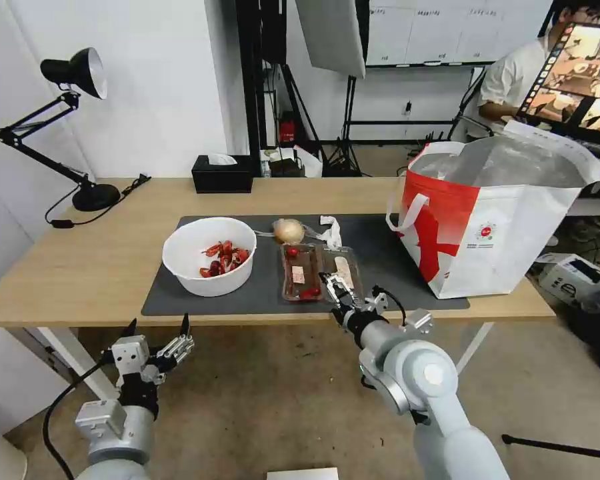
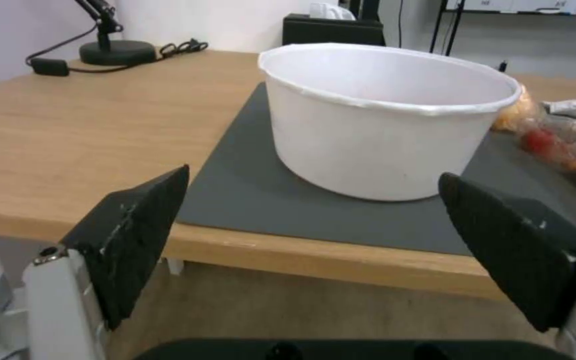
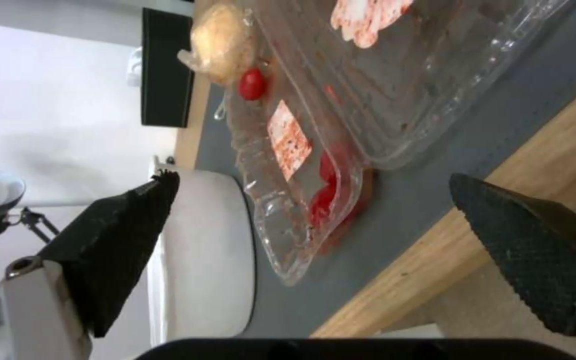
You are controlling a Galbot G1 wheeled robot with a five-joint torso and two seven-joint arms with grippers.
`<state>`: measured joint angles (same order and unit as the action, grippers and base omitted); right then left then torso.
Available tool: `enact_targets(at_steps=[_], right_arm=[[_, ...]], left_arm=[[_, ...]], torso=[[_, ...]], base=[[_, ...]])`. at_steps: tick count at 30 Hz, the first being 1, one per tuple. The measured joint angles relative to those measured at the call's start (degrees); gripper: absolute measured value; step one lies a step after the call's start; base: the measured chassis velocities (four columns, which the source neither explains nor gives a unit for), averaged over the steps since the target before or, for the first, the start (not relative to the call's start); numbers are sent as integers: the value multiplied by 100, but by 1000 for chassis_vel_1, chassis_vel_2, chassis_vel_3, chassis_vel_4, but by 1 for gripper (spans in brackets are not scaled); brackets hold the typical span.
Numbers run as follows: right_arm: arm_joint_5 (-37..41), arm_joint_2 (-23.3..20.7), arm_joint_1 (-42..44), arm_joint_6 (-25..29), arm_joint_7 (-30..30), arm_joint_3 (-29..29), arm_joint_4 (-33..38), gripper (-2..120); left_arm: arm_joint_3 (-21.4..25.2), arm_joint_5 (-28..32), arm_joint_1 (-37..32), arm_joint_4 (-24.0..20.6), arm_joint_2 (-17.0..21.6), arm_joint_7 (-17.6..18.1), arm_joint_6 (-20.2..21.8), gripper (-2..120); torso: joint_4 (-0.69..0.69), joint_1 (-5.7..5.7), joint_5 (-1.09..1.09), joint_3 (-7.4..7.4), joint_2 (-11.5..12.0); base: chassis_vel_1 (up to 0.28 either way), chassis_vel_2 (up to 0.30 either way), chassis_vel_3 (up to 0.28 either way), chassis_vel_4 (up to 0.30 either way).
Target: Pick up the trash from the table and place it into the takeout bag.
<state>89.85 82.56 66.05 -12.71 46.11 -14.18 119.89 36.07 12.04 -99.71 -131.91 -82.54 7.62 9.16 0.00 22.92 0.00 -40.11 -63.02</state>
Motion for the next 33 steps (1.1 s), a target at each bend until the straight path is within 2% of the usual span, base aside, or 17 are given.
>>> enact_targets(at_steps=[22,33], right_arm=[[29,105,-330,16,-52,-127,-445,100],[-934,-171,-399,19,-758,-95,-53,100]], left_arm=[[-47,104,91,170,61,5,2,100],[-15,108,71,200,76,9,-20,100]], torso=[[1,-1,0,2,-2],[0,0,-1,0,0]], base=[[0,0,0,0],[0,0,0,0]])
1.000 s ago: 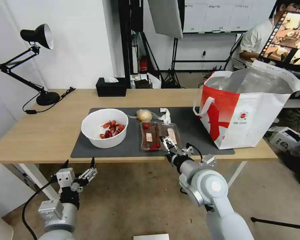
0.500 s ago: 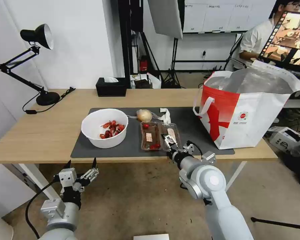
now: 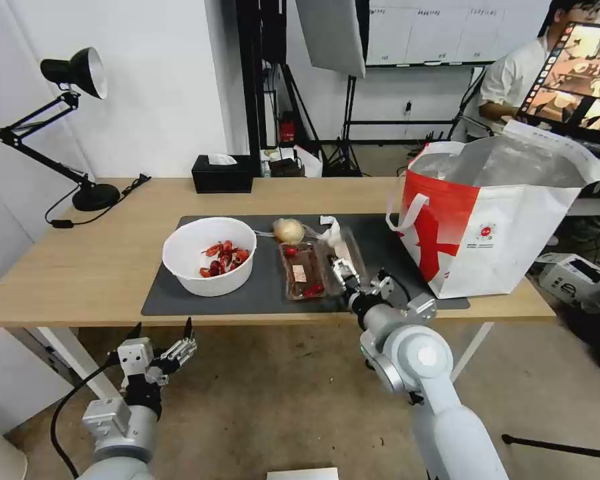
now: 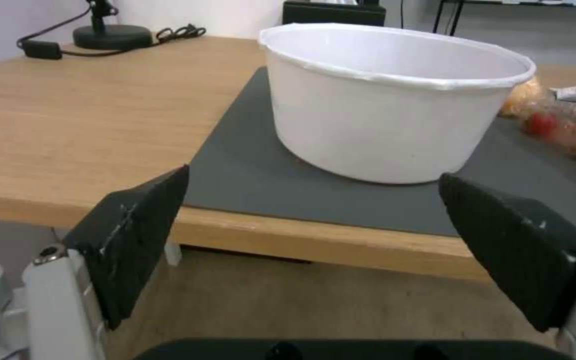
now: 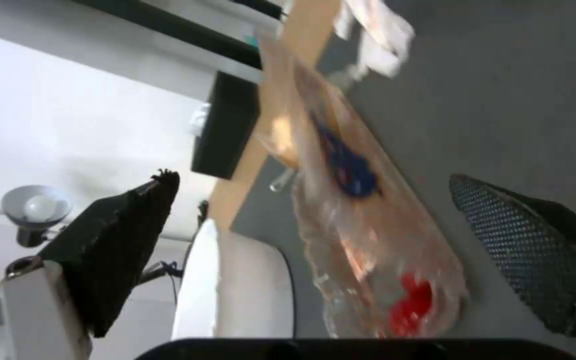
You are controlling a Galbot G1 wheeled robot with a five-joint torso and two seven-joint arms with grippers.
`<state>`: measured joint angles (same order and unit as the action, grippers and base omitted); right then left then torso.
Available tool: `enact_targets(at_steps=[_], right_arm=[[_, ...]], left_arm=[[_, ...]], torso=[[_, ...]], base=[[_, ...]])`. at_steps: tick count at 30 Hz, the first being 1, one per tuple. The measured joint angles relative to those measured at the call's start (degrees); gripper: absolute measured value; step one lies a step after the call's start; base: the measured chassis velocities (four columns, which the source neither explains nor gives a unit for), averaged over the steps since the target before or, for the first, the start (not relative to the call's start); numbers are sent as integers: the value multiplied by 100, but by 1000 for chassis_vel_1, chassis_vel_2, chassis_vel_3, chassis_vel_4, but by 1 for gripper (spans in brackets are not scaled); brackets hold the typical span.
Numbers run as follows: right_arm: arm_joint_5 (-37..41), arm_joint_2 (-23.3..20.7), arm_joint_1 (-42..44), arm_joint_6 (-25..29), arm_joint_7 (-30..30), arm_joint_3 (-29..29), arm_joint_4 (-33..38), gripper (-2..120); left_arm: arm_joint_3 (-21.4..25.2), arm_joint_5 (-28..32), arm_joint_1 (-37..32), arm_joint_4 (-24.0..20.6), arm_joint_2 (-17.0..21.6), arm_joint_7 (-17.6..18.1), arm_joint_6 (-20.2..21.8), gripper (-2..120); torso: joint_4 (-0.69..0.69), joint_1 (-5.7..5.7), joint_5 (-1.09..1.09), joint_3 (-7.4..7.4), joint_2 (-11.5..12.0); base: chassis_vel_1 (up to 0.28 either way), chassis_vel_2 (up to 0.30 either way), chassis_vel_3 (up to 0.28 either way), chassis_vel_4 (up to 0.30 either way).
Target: Pick up the trash from the table and place it into the takeout bag.
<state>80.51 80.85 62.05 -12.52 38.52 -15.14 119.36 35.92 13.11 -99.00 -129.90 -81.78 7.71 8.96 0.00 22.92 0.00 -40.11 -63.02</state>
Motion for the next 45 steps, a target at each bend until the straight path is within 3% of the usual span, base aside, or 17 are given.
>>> enact_targets(at_steps=[6,12,16,22,30,33,34,37,38,41,45], right_arm=[[-64,-189,-122,-143,-325,20,-67,100],[407,-268,-512,-590,-566,224,-488,100],[754,-132,-864,-1052,-386,419,-876,100],[940,59,-1082,-1092,-40,519,-1097,100],[917,-16,-1103,-1073,-72,554,-1102,100],[-83,-368,-1256,-890,-1228,774,-1098,100],[-83,-368,-1256,-890,-1228,774,-1098,100],[-1759,-841,-1793,-359,-2483,1349,-1388,100],[-1759,-841,-1793,-359,-2483,1349,-1388,100],[-3729,-1266,-2795,391,-3355,2141,-2215,100],[-4061,-1389,-3417,256,-3681,2468,-2805,100]], left_arm=[[5,4,-1,7,1,4,-16,100],[23,13,-7,82,7,8,-167,100],[26,18,-20,106,1,-1,-205,100],[43,29,-15,122,21,-4,-210,100],[75,48,-5,111,53,-6,-212,100],[83,108,25,112,84,-5,-215,100],[83,108,25,112,84,-5,-215,100],[97,160,62,107,116,-2,-215,100],[97,160,62,107,116,-2,-215,100],[131,181,69,93,121,3,-216,100],[149,187,57,95,118,7,-215,100]], torso=[[0,0,0,0,0],[0,0,1,0,0],[-1,0,0,0,0],[-1,0,1,0,0],[0,0,0,1,0],[1,0,0,1,0],[1,0,0,1,0],[2,0,0,1,0],[2,0,0,1,0],[-2,1,1,0,0],[0,1,0,0,0]], base=[[0,0,0,0],[0,0,0,0],[0,0,0,0],[0,0,0,0],[0,0,0,0],[0,0,0,0],[0,0,0,0],[0,0,0,0],[0,0,0,0],[0,0,0,0],[0,0,0,0]])
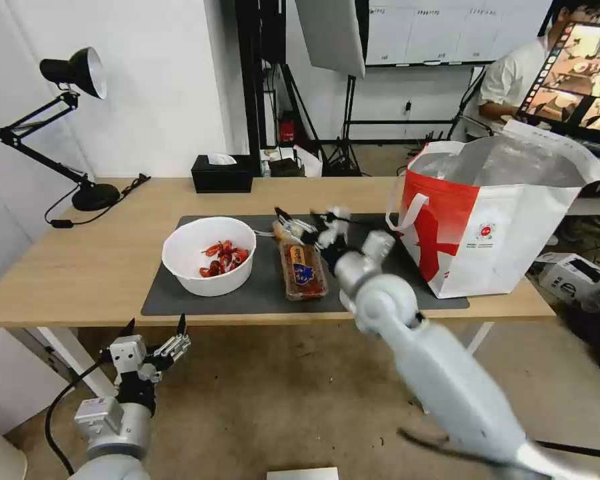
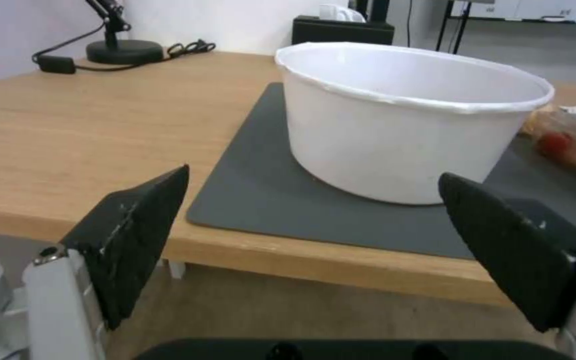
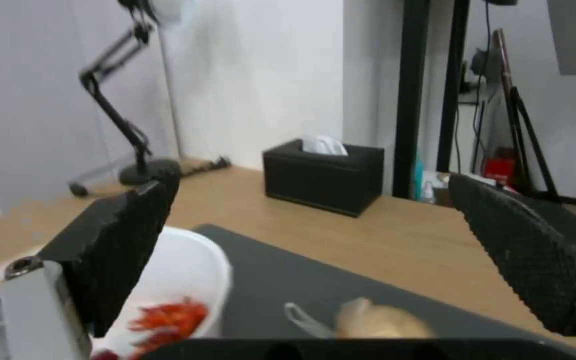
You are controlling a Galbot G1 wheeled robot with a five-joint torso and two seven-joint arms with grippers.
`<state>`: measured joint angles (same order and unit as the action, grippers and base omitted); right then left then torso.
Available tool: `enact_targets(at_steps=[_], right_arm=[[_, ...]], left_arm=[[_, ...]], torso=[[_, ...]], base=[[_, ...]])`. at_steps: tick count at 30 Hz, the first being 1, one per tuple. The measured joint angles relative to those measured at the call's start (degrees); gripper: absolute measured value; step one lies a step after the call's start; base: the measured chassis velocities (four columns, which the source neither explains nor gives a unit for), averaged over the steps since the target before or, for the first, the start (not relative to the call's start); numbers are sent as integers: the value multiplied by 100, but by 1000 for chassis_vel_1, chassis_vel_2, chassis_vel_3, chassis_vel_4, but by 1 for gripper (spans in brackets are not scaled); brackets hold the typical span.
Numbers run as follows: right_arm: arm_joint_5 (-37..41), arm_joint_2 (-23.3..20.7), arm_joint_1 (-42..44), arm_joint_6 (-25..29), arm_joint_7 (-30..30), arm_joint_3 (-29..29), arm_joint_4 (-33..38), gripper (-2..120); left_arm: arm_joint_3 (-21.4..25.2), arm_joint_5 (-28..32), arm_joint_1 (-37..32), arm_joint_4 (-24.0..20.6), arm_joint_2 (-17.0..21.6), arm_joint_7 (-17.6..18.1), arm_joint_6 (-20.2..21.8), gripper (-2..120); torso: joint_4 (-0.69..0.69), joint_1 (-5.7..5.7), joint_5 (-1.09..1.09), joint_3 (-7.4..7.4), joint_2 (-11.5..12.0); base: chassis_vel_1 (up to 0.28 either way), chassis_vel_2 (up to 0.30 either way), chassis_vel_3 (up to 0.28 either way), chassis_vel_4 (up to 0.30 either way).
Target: Pick up the trash from the table and place it into the takeout bag.
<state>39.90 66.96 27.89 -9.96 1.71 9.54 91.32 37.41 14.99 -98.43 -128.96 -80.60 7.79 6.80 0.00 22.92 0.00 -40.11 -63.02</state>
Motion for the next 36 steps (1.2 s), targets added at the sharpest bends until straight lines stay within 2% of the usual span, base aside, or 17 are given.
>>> enact_targets(at_steps=[5,7,8,10,12,16,17,18,20,22,24,25,28,36], right_arm=[[116,-23,-345,-102,-226,290,-413,90],[151,-26,-530,-206,-550,468,-662,82],[168,-27,-680,-350,-959,605,-893,73],[168,-27,-716,-378,-1078,630,-960,72],[68,7,-869,-390,-1727,716,-1399,60],[26,30,-886,-341,-1897,729,-1566,52],[-7,38,-885,-316,-1995,728,-1654,43],[-28,39,-879,-309,-2040,724,-1696,41],[-89,3,-848,-305,-2152,702,-1765,30],[-99,-14,-839,-305,-2176,694,-1773,27],[-119,-60,-802,-317,-2215,675,-1780,16],[-119,-60,-802,-317,-2215,675,-1780,16],[-119,-113,-733,-349,-2246,652,-1789,3],[-86,-199,-607,-415,-2249,594,-1812,0]], left_arm=[[2,55,1,6,3,1,1,100],[2,108,7,6,18,2,2,100],[2,157,16,5,47,-12,1,100],[2,181,19,4,55,-20,0,100],[-14,599,51,-27,105,-71,-16,100],[-23,840,73,-51,115,-82,-16,100],[-28,934,97,-55,131,-95,-16,100],[-32,957,109,-54,145,-102,-16,100],[-45,1072,161,-37,220,-130,-13,100],[-52,1120,179,-29,245,-142,-12,100],[-72,1233,249,10,331,-187,-8,100],[-72,1233,249,10,331,-187,-8,100],[-100,1376,344,44,468,-229,38,100],[-221,2052,639,45,873,-519,273,100]], torso=[[-1,0,-1,-1,0],[-1,0,0,0,0],[-1,0,0,0,0],[-1,0,0,0,0],[-1,0,0,0,0],[-1,1,0,-1,1],[-1,0,0,-1,0],[-1,0,0,0,0],[-1,0,0,0,0],[-1,0,0,0,0],[0,0,0,0,0],[0,0,0,0,0],[-1,0,0,0,0],[0,0,0,0,0]], base=[[0,0,0,0],[0,0,0,0],[0,0,0,0],[0,0,0,0],[0,0,0,0],[0,0,0,0],[0,0,0,0],[0,0,0,0],[0,0,0,0],[0,0,0,0],[0,0,0,0],[0,0,0,0],[0,0,0,0],[0,0,0,0]])
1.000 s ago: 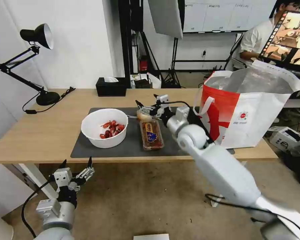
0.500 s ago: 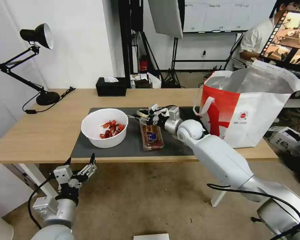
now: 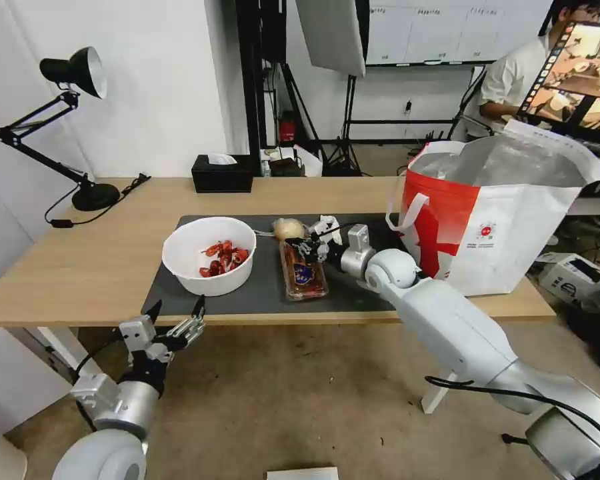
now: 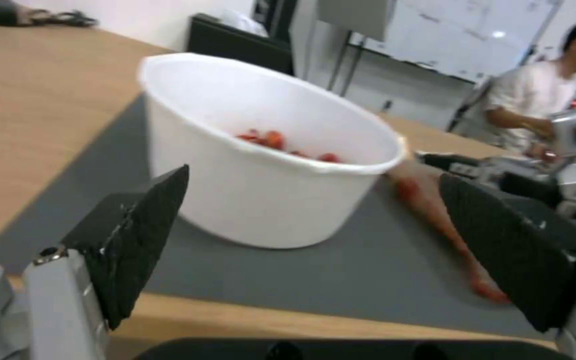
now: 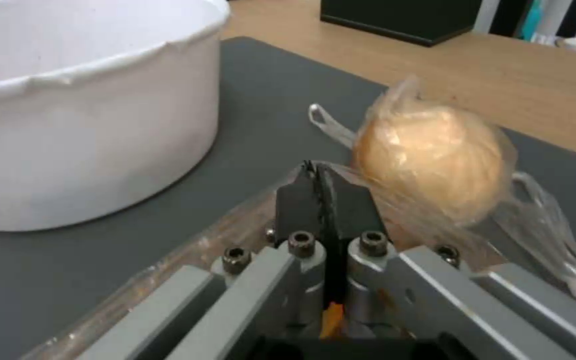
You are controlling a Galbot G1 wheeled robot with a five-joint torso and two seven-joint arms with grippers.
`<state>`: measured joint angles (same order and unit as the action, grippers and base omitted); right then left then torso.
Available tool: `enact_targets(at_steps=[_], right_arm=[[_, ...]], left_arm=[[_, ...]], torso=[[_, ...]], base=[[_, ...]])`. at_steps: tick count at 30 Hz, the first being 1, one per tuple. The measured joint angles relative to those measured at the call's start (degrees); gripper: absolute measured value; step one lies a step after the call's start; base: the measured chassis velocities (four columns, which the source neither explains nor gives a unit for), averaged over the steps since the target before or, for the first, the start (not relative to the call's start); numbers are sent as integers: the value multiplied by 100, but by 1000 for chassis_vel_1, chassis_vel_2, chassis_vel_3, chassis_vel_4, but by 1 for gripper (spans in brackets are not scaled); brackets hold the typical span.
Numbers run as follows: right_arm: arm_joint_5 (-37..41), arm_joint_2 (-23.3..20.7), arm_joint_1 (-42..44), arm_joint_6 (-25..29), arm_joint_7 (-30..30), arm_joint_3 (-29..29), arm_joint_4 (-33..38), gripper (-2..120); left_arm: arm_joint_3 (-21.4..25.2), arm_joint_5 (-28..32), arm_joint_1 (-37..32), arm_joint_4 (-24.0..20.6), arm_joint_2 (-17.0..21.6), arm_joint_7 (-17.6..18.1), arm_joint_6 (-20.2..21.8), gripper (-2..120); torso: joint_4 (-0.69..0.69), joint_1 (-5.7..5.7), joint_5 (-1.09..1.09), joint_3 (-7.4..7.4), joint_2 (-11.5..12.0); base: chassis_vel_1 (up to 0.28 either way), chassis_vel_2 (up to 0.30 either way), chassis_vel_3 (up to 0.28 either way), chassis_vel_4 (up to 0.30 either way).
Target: Pick up the trash from the table and place it into the takeout bag.
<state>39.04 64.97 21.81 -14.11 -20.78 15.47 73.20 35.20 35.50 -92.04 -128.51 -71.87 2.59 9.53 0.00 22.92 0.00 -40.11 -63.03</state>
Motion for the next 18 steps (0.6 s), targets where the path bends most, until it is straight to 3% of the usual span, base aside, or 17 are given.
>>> enact_targets(at_steps=[5,8,9,11,12,13,16,18], right_arm=[[8,-33,32,-13,16,-33,-21,0],[17,-79,69,-17,23,-68,-22,0],[17,-79,69,-17,23,-68,-22,0],[24,-98,89,-17,25,-82,-24,0],[28,-104,107,-17,26,-97,-31,0],[28,-104,107,-17,26,-97,-31,0],[35,-106,164,-15,20,-117,-58,0],[35,-102,171,-14,6,-117,-66,0]], left_arm=[[-88,559,98,-48,178,-64,182,100],[-155,1634,184,-223,332,-60,590,100],[-155,1634,184,-223,332,-60,590,100],[-193,2446,259,-280,430,-21,819,100],[-209,3213,354,-317,514,93,1035,100],[-209,3213,354,-317,514,93,1035,100],[-215,4613,595,-292,679,355,1329,100],[-221,4917,691,-229,732,411,1388,100]], torso=[[-1,0,0,0,0],[0,0,0,0,0],[0,0,0,0,0],[-1,0,0,0,0],[-1,0,0,0,0],[-1,0,0,0,0],[0,0,-1,0,0],[0,0,-1,0,0]], base=[[0,0,0,0],[0,0,0,0],[0,0,0,0],[0,0,0,0],[0,0,0,0],[0,0,0,0],[0,0,0,0],[0,0,0,0]])
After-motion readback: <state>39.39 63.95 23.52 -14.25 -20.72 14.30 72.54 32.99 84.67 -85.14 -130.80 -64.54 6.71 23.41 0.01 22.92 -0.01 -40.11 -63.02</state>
